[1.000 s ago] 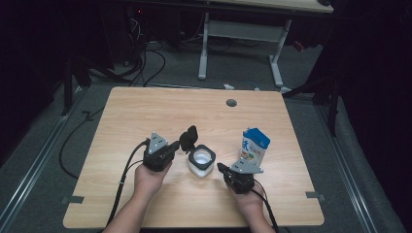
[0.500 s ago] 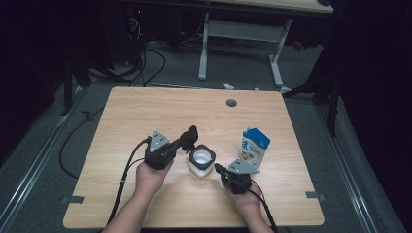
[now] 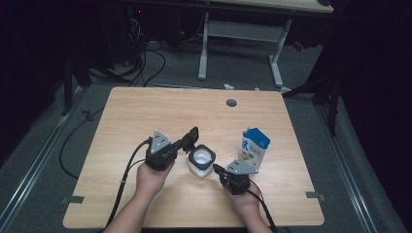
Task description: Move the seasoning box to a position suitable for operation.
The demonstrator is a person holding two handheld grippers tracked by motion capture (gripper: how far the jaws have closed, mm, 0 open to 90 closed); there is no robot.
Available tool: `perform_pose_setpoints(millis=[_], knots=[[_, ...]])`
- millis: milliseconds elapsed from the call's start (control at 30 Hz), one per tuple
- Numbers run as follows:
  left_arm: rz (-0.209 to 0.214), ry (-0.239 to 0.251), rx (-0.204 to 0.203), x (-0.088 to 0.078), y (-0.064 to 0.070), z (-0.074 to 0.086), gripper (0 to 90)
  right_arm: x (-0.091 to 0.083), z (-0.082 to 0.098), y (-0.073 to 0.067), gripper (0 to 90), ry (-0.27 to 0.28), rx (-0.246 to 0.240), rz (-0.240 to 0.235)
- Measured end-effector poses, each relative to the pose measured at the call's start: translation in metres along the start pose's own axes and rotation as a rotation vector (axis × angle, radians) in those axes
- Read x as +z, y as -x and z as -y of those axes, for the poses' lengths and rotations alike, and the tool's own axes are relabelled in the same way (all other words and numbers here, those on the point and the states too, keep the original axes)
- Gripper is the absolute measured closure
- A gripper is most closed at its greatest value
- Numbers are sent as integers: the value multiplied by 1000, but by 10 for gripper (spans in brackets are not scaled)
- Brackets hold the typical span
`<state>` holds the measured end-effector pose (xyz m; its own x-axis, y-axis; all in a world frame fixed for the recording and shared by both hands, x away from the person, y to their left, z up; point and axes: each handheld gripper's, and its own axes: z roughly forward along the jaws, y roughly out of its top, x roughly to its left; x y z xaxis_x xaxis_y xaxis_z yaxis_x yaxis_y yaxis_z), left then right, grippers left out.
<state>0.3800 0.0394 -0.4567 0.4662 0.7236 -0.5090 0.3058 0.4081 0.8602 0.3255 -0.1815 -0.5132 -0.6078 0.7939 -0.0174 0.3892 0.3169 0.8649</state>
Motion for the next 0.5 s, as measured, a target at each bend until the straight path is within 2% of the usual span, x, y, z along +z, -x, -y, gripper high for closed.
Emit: perform_pose_setpoints(millis=[333,500], knots=[[30,-6,12,-5,9,6,900,1,0,-2,898,-2,-4,0],[45,-25,23,-7,13,14,900,1,1,-2,898,-3,-5,1]])
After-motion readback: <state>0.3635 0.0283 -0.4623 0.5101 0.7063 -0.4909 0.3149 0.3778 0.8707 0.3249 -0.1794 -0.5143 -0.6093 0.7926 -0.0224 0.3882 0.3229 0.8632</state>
